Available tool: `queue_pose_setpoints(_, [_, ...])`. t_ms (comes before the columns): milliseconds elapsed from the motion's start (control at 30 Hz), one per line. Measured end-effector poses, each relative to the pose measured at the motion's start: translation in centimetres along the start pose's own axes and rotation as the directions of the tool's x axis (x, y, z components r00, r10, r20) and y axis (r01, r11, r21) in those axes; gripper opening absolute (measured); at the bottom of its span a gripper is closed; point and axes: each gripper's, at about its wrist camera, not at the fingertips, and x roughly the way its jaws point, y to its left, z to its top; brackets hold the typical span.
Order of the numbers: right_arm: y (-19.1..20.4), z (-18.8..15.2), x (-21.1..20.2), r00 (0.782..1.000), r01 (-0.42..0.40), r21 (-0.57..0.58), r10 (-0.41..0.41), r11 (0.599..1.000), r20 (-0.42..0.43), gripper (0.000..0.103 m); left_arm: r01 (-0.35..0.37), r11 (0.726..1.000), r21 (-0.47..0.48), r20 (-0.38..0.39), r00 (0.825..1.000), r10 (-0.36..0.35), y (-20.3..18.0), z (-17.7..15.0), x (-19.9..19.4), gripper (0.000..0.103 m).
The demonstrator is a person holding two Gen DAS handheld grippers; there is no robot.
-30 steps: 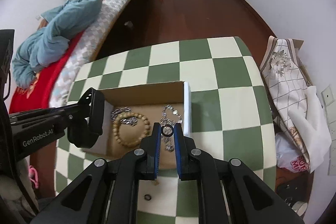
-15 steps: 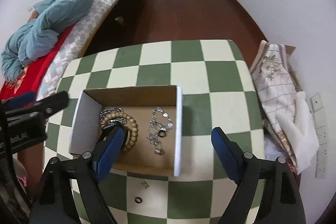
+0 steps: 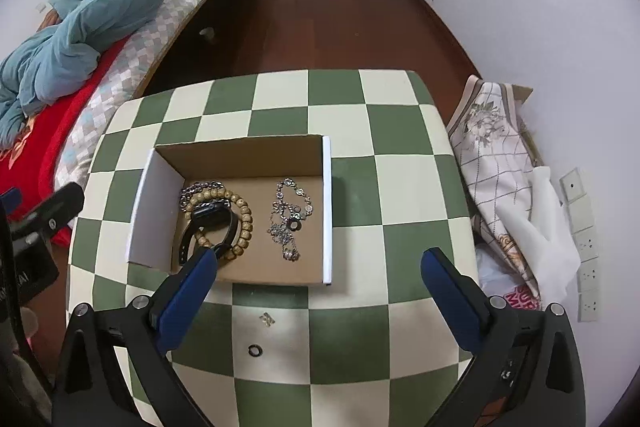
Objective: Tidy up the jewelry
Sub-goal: 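Open both tools to drop the band and ring into the box, then withdraw both tools from the box toward the remaining earring and ring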
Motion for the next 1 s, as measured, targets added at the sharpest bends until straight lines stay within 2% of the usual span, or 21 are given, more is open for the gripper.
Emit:
queue_pose_setpoints(367, [0.5, -2.5, -6.3, 0.995, 0.016, -0.012, -0.014, 1.000, 0.100, 0.103, 0.014, 0.999, -0.037, 0.079, 0.997, -0.011, 1.6, -3.1, -5.9, 0.103])
queue_pose_setpoints(533, [0.1, -4.8, -8.8, 0.992, -0.038, 0.001, 0.037, 0.999, 0.119, 0.103, -0.001, 0.999, -0.044, 0.105, 0.994, 0.005, 1.9, -5.3, -8.0, 0.103])
queue_pose_setpoints(633, [-0.4, -6.7, -8.8, 0.994, -0.044, 0.017, 0.042, 0.999, 0.103, 0.103, 0.006, 1.000, -0.028, 0.058, 0.998, -0.004, 1.0, -7.4, -7.2, 0.103])
queue_pose_setpoints(733, [-1.3, -8.8, -7.5, 0.997, -0.006, 0.038, 0.003, 0.999, 0.071, 0.100, 0.019, 1.000, 0.004, -0.013, 1.000, -0.019, -0.9, -9.4, -4.9, 0.103])
queue_pose_setpoints(800, [-2.0, -9.9, -6.0, 0.999, 0.004, 0.049, -0.005, 0.999, 0.036, 0.079, 0.031, 0.999, 0.022, -0.058, 0.998, -0.030, -2.0, -10.5, -3.4, 0.103])
queue_pose_setpoints(833, [-2.5, -10.4, -5.0, 1.000, 0.004, 0.058, -0.004, 0.998, 0.008, 0.073, 0.034, 0.999, 0.035, -0.081, 0.996, -0.031, -2.8, -11.0, -2.4, 0.102])
queue_pose_setpoints(1000, [-5.1, -12.5, -0.8, 0.998, 0.023, 0.101, -0.016, 0.995, -0.067, 0.071, 0.079, 0.993, 0.089, -0.162, 0.985, -0.064, -6.3, -12.7, 1.2, 0.102])
